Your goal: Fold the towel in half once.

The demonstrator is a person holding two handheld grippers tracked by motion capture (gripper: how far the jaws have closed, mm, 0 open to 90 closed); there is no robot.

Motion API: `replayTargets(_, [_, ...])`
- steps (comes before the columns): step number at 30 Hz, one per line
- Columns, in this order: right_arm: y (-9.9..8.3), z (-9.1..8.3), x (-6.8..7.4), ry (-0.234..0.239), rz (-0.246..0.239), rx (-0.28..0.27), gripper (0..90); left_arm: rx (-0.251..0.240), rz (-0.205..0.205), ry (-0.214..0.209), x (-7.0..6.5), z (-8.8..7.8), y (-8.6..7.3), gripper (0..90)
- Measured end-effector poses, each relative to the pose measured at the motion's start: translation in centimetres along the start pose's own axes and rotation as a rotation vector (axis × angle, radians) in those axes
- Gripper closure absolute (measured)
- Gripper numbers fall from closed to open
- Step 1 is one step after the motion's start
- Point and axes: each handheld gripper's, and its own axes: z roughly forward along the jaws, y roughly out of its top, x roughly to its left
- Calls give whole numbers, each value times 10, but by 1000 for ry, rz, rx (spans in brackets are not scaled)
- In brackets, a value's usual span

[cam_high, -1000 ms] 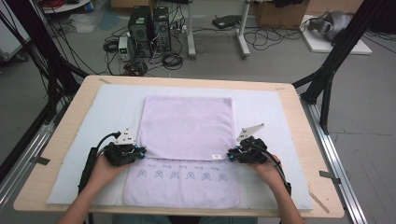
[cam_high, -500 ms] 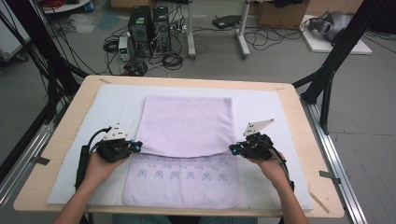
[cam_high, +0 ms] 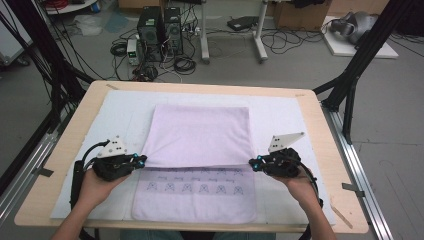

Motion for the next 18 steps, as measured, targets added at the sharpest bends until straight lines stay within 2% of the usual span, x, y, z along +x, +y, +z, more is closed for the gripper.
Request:
replayTargets(4, [-5,-7,16,25,-23,-9,864,4,25,-7,-14,-14,-7,879])
replayTargets(10, [-16,-16,44,78,-68,17,868,16,30,-30,-36,-30,-24,880])
replayTargets(12, [-20,-18,52,106,-79,15,870,16,34,-43,-44,-34,-30,880])
replayTargets(14, [-25,-19,55,132,-92,7,863,19,49,-75,-49,-36,-35,877])
replayTargets(15, [-27,-19,56,154,-93,5,789,16,54,-80,-51,-36,-38,863])
replayTargets(16, [-30,-17,55,144,-89,4,684,20,49,-78,-50,-35,-39,800])
replayTargets(18, [-34,-13,50,146,-52,-6,662,30,29,-81,-46,-30,-40,660])
